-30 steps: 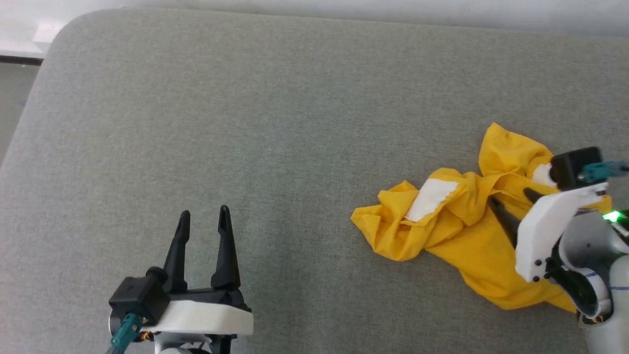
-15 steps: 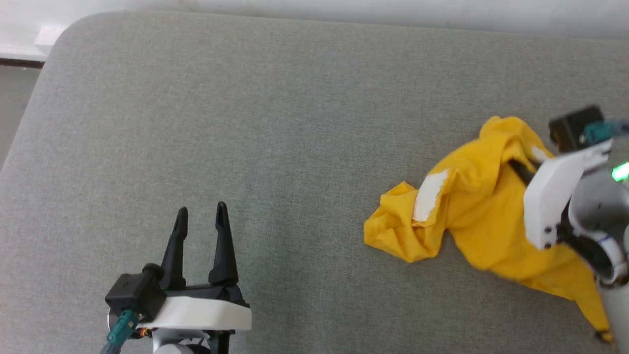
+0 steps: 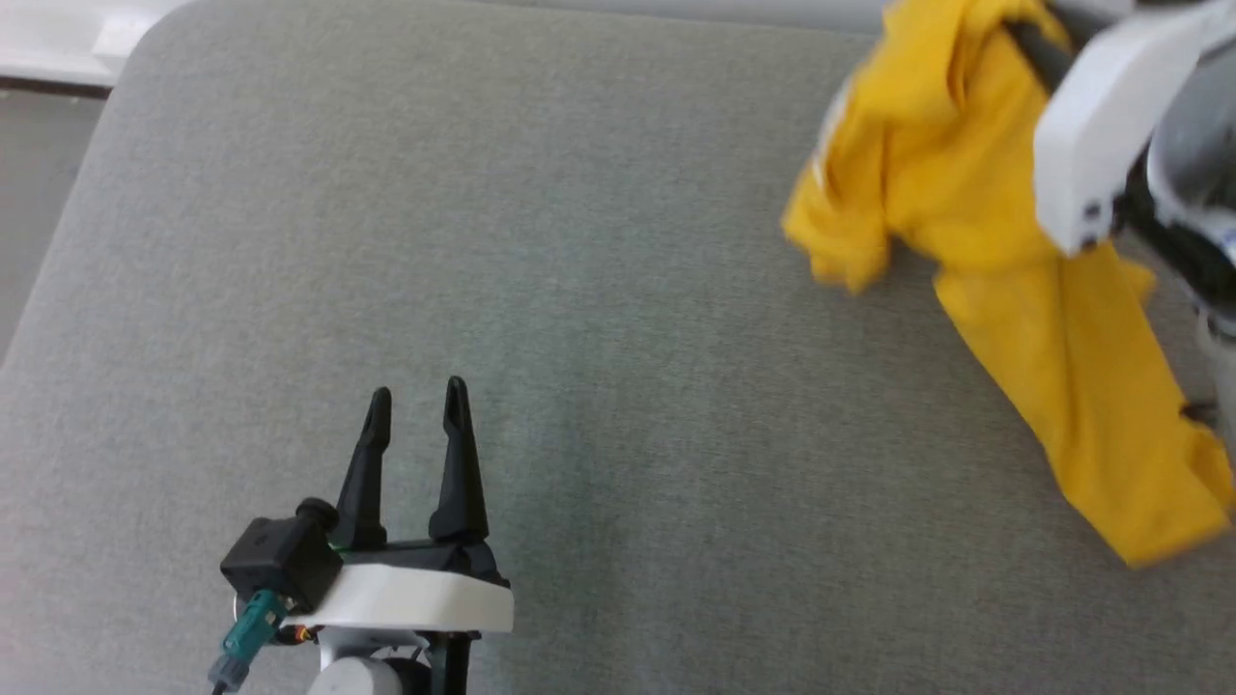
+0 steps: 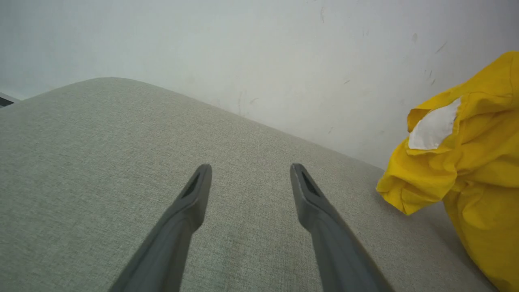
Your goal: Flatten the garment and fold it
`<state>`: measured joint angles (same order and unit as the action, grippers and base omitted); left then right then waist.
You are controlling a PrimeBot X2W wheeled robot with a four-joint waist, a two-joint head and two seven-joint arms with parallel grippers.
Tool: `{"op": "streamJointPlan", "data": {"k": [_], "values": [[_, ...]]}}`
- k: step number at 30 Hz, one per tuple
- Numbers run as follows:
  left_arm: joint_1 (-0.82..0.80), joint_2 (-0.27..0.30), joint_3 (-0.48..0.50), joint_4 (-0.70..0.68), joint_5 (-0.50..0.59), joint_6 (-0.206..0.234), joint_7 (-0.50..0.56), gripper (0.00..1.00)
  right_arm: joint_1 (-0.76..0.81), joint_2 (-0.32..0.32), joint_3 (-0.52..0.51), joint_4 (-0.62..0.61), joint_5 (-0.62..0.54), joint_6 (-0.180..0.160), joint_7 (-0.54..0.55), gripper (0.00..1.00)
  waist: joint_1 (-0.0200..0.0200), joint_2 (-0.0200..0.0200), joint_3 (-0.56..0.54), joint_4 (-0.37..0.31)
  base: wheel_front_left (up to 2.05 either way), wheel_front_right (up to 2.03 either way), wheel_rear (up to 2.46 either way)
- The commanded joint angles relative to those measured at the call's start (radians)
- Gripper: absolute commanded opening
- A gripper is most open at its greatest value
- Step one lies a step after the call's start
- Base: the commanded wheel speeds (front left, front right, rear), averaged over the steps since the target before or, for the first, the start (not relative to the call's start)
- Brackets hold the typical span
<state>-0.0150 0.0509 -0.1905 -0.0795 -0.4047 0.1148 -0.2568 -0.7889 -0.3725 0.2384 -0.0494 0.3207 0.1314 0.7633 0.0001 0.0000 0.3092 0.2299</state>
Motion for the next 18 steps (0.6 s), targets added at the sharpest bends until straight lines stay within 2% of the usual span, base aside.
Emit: {"op": "streamJointPlan", "data": {"k": [1,13,18], "values": [[-0.017,-0.001,0.003,0.001,-0.003,0.006,-0.005,1.0,-0.072,0.024,0.008,0.042,-0.029,-0.001,-0.051,0.0,-0.0001,0.0,0.018,0.026,0.0,0.0,0.0],[-0.002,-0.001,0.017,0.001,0.01,0.012,-0.005,1.0,-0.36,0.077,0.05,0.221,-0.114,-0.001,-0.265,0.0,-0.0001,0.0,-0.001,0.019,0.0,0.0,0.0],[0.002,-0.001,0.015,0.003,0.018,0.006,-0.005,1.0,-0.359,0.067,0.088,0.283,-0.137,-0.001,-0.352,0.0,-0.0001,0.0,-0.018,0.002,0.0,0.0,0.0]]}}
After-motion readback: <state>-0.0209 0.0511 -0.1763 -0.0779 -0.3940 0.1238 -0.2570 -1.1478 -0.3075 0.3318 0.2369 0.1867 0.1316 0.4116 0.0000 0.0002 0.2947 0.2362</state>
